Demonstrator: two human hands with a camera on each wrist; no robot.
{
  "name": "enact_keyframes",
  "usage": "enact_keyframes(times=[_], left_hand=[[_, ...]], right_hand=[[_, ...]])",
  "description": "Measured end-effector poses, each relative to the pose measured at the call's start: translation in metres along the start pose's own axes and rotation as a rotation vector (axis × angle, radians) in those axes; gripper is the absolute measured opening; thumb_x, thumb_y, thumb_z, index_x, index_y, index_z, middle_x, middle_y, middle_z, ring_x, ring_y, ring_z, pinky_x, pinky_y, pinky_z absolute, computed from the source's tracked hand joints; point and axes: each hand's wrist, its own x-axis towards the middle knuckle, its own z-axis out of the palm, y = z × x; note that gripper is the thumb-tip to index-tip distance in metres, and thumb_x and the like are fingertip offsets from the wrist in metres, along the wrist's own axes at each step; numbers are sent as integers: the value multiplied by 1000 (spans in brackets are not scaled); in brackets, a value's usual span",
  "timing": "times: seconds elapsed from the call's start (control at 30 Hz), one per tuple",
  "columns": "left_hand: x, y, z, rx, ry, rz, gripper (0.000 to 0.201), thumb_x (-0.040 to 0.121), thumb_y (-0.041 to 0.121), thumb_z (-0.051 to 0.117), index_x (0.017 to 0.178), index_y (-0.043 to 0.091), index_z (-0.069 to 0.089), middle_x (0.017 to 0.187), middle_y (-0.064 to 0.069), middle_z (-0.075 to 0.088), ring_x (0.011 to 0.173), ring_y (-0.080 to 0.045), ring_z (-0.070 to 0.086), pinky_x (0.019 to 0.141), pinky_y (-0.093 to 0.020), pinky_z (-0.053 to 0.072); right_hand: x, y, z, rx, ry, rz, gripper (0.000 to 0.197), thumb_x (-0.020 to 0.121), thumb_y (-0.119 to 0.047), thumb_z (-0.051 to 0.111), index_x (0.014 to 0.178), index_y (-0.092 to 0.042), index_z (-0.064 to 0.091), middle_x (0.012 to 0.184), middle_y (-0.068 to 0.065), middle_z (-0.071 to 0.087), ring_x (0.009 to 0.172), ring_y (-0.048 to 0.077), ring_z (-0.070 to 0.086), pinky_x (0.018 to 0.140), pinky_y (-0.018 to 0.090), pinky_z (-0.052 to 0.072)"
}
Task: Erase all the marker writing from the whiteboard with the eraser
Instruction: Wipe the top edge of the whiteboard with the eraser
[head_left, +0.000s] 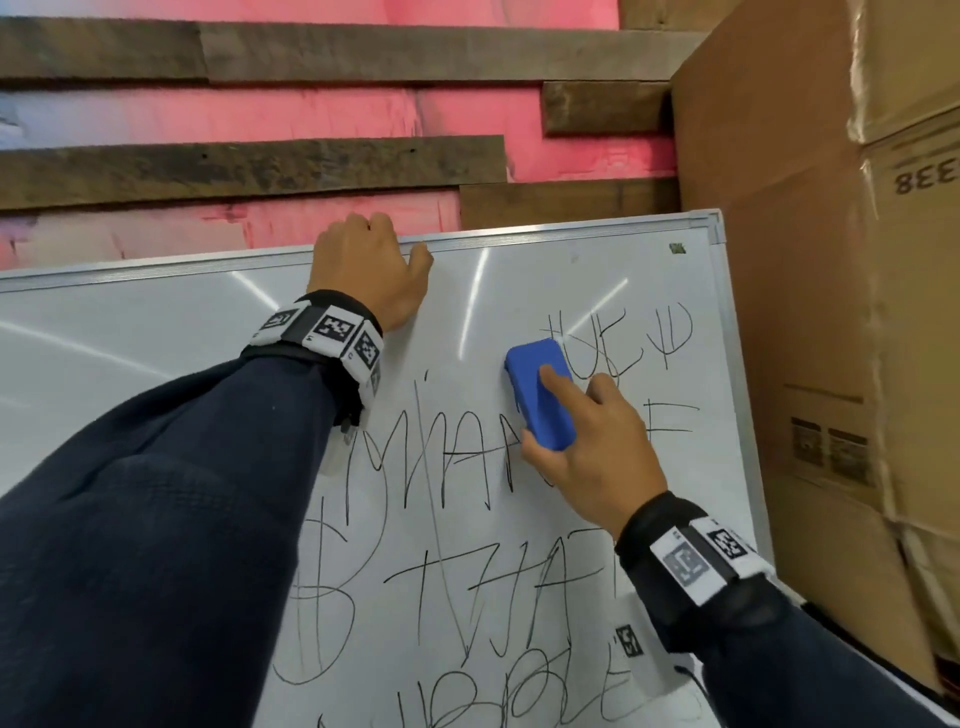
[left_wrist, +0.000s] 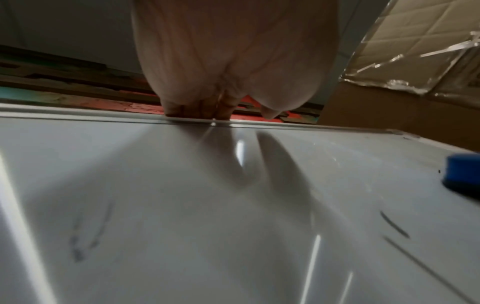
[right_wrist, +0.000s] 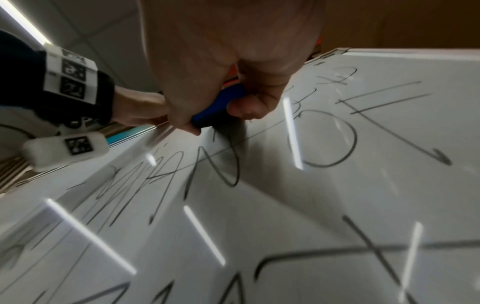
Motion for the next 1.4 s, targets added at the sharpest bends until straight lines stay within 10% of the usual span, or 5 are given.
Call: enact_keyframes(times=[0.13, 0.37, 0.6, 1.4], left_hand=[[-6, 6, 8, 137, -29, 25, 43, 93, 54, 32, 122, 26, 47, 103, -23, 51, 101, -39, 46, 97, -52, 33], [3, 44, 16, 40, 2, -89, 64, 96, 56, 23, 113, 3, 55, 113, -25, 59, 108, -44, 49, 106, -56, 29], [2, 47, 22, 123, -23, -49, 42, 95, 57, 25, 117, 29, 47, 112, -24, 51, 114, -45, 42, 111, -67, 13], [-7, 59, 32, 122, 17, -45, 60, 94, 57, 26, 130, 14, 46, 129, -21, 49, 125, -45, 38, 111, -72, 10]], right_hand=[[34, 8, -17, 7, 81, 44, 61, 85, -48, 65, 139, -32, 43, 95, 3, 41, 75, 21, 50, 72, 36, 53], [0, 25, -8, -20, 19, 2, 64, 84, -51, 63, 141, -35, 39, 94, -1, 38, 71, 20, 49, 67, 36, 54], [37, 43, -30, -31, 120, 62, 62, 87, -49, 63, 142, -32, 40, 95, 3, 40, 76, 22, 49, 72, 36, 52], [17, 95, -42, -71, 124, 108, 63, 87, -46, 64, 144, -30, 41, 94, 3, 40, 72, 15, 44, 65, 28, 43]])
